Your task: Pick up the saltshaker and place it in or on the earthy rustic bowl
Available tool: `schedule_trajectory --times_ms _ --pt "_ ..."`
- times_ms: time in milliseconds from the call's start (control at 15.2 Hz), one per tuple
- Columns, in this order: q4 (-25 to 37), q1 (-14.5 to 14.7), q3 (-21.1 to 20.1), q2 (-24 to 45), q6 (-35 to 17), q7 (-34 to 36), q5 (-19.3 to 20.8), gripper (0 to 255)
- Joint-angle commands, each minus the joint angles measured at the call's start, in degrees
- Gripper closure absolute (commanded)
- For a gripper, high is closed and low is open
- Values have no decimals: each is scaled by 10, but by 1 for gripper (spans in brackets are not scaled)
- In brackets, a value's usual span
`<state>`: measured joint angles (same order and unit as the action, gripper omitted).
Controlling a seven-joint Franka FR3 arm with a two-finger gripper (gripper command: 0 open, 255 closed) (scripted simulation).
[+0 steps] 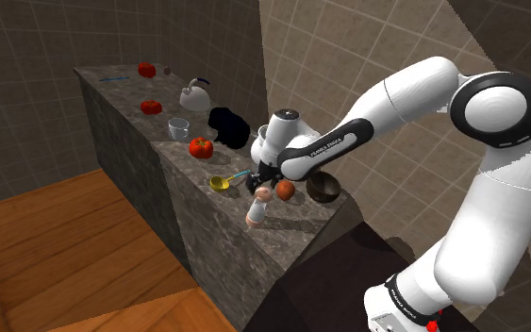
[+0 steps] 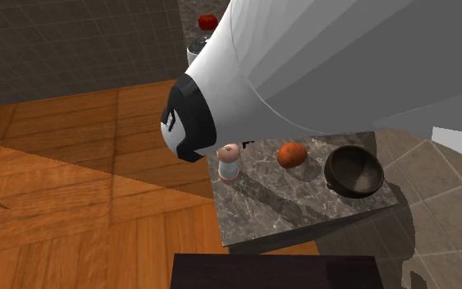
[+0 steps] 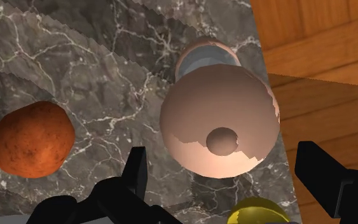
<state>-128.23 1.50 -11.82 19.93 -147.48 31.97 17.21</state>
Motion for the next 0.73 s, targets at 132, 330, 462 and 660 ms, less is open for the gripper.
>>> schedule_trajectory --times_ms 132,330,462,660 --pt "2 1 4 11 -10 4 6 0" --pt "2 1 4 11 -10 4 6 0" --pt "2 1 4 11 -10 4 6 0" --pt "2 1 4 12 -10 4 6 255"
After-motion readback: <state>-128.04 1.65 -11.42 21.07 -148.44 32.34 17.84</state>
